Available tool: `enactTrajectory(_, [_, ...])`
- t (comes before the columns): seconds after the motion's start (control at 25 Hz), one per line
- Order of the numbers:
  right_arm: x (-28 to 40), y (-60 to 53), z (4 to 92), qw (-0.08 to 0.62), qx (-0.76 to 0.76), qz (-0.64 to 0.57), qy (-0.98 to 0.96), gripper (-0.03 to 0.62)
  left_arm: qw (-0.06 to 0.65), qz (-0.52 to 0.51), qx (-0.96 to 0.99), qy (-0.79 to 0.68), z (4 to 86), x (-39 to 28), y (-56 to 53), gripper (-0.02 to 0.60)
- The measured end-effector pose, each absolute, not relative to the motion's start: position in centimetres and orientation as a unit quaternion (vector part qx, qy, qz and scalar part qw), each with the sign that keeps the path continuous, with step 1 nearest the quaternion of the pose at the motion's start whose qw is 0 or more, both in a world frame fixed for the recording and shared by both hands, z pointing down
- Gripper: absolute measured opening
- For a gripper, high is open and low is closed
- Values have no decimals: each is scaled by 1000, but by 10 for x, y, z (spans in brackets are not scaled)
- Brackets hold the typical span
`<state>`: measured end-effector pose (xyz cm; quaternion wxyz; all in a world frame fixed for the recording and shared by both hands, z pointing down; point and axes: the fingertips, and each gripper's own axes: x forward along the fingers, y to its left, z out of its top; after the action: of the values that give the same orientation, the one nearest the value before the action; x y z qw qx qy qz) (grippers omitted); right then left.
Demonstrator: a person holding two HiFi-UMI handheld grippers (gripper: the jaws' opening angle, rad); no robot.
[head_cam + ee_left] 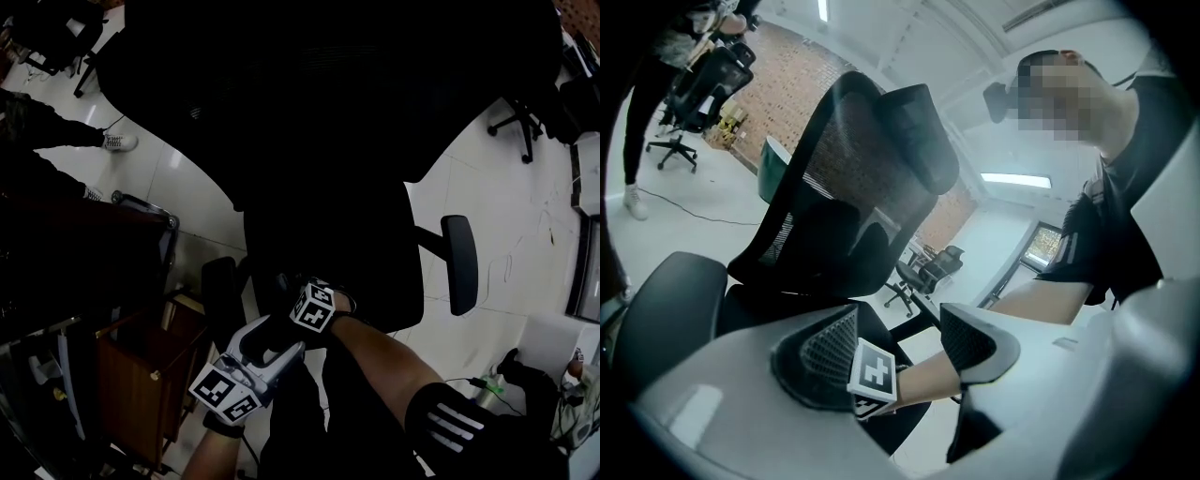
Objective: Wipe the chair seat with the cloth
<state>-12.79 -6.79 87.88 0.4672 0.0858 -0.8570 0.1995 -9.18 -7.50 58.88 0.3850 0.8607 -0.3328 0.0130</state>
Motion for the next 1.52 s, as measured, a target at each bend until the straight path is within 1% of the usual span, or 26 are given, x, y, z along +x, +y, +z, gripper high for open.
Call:
enactTrajectory(0.08, [-98,-64,887,480,83,191,-852,28,386,11,861,-332,588,-91,-74,299])
enactTrajectory(0.2, [-32,-68,896,512,93,176,-836,28,386,10,863,-326,585,-85,-72,299])
enactTrajectory(0.48, [125,-90,893,563,207,223,-768,28,379,4,872,-310,569,-71,-75,299])
enactTrajectory(0.56, [151,-93,890,570,234,232,-753,28,376,4,875,-306,565,-69,-73,299])
enactTrajectory(0.64, [155,-97,886,567,252,237,-748,28,375,6,876,-304,563,-69,-70,299])
enactTrajectory(0.72, [138,-102,879,548,258,230,-762,28,374,8,876,-304,563,-72,-66,299])
enactTrajectory(0.8, [101,-102,867,516,249,221,-789,28,374,9,875,-307,562,-76,-63,299])
enactTrajectory(1.0, [-39,-63,838,438,183,224,-851,28,380,14,867,-324,567,-95,-54,299])
enactTrajectory(1.12, [-122,-15,835,422,112,209,-875,28,380,18,865,-328,569,-102,-51,299])
enactTrajectory(1.2, [-159,14,833,429,72,195,-879,28,380,20,865,-328,571,-103,-49,300])
enactTrajectory(1.28, [-175,37,841,445,48,186,-875,28,382,22,865,-326,575,-103,-47,299])
enactTrajectory(1.36, [-176,56,855,457,31,185,-870,28,384,26,864,-324,579,-103,-45,300])
enactTrajectory(1.44, [-164,71,868,452,19,187,-872,28,386,27,864,-322,582,-101,-44,299])
enactTrajectory(1.52, [-136,76,878,453,19,198,-869,28,389,27,864,-317,584,-96,-44,299])
